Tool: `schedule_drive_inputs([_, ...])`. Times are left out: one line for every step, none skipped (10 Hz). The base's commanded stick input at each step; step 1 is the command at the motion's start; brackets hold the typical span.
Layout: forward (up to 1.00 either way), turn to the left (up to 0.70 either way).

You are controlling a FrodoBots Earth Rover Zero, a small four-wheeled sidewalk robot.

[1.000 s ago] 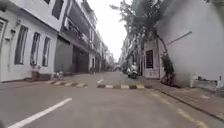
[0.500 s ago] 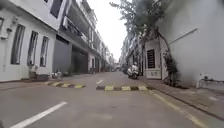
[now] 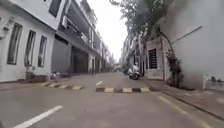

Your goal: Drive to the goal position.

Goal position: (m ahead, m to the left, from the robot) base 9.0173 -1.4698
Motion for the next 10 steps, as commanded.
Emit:
schedule_drive_inputs([0.5, 0.0])
schedule_drive_inputs([0.5, 0.0])
schedule_drive_inputs([0.5, 0.0])
schedule_drive_inputs([0.5, 0.0])
schedule_drive_inputs([0.5, 0.0])
schedule_drive_inputs([0.5, 0.0])
schedule_drive_inputs([0.5, 0.0])
schedule_drive_inputs([0.5, 0.0])
schedule_drive_inputs([0.5, 0.0])
schedule_drive_inputs([0.5, 0.0])
